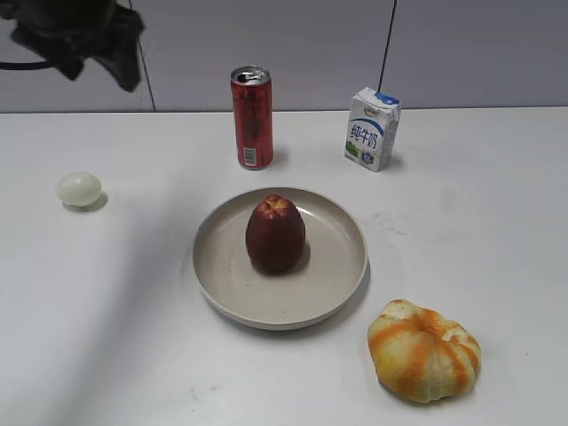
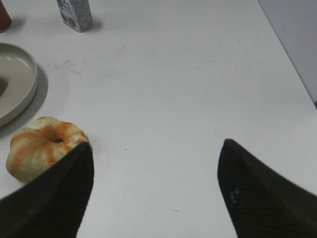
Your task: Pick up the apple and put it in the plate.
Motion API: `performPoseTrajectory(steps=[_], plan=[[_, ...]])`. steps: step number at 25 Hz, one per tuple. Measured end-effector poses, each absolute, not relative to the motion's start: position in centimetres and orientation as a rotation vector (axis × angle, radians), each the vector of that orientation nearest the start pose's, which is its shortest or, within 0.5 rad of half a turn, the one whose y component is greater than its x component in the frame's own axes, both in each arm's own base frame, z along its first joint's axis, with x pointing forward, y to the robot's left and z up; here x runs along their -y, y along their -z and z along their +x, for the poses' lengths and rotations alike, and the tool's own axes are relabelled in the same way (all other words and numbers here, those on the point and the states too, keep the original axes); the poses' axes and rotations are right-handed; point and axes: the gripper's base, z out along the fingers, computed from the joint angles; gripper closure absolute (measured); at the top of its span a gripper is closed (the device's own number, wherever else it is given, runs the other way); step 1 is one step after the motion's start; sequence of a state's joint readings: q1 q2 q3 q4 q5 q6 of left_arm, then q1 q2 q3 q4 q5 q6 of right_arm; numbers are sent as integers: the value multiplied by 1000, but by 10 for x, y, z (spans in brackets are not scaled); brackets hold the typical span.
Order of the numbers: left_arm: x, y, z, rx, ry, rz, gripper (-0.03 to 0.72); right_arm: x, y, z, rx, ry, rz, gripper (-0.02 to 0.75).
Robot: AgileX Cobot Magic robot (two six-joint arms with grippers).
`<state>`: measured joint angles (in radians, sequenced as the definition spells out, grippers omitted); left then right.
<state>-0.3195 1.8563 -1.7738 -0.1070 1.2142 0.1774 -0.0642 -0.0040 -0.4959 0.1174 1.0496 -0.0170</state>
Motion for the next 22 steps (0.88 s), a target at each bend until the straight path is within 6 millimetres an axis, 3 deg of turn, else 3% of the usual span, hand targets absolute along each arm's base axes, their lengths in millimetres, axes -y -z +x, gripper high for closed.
performPoseTrajectory(steps=[4,8,13,22], plan=[[80,-327,361,-2753,152,487,114,-10,-277,-4,-2028,-88,42,149],[45,-332,325,-2786,129,375,117,-10,-277,-4,-2028,-88,42,149],[32,-332,264,-2807,96,354,118,-10,-277,-4,-2028,-88,42,149],[22,-282,159,-2852,111,347,118,-10,-277,-4,-2028,-89,43,149]])
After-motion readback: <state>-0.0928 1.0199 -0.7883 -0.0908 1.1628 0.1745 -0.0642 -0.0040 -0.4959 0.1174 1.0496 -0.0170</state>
